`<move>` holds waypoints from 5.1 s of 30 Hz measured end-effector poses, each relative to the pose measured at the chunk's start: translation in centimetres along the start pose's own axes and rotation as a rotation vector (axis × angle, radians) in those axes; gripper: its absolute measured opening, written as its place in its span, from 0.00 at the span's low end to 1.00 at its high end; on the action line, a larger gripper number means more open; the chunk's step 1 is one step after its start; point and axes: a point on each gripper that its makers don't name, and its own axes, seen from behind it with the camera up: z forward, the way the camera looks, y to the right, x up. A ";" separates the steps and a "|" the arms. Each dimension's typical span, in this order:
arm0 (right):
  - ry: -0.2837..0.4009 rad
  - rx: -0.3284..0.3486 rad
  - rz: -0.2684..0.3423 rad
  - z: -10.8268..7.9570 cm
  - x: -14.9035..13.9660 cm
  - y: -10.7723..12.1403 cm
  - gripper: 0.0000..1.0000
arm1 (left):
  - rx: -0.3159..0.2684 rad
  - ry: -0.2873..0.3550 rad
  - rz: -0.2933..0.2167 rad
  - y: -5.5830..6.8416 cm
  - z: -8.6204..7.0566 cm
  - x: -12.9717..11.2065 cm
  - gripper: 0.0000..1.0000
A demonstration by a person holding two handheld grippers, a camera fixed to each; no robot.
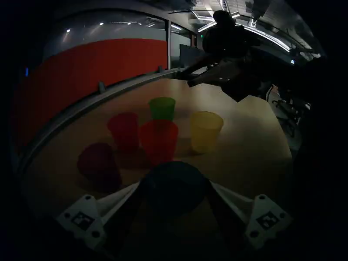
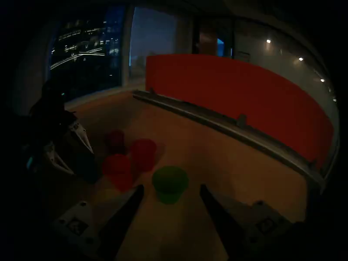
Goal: Pour water
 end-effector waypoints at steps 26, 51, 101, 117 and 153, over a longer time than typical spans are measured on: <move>-0.018 0.013 0.000 1.2 -0.6 -0.2 1.00 | -0.001 0.035 -0.016 -0.7 -1.0 1.6 0.90; -0.092 0.022 -0.006 6.3 -4.1 -0.4 1.00 | 0.079 0.146 -0.005 -2.9 -5.2 7.1 0.90; 0.042 -0.010 -0.012 6.5 1.7 -0.1 1.00 | 0.147 0.282 -0.064 -5.0 -8.8 9.9 0.89; 0.207 -0.019 -0.010 2.6 7.6 -1.6 1.00 | 0.164 0.364 -0.090 -5.9 -9.9 11.7 0.89; 0.455 -0.049 -0.019 -2.4 14.8 -3.6 1.00 | 0.167 0.421 -0.097 -5.5 -10.8 13.5 0.90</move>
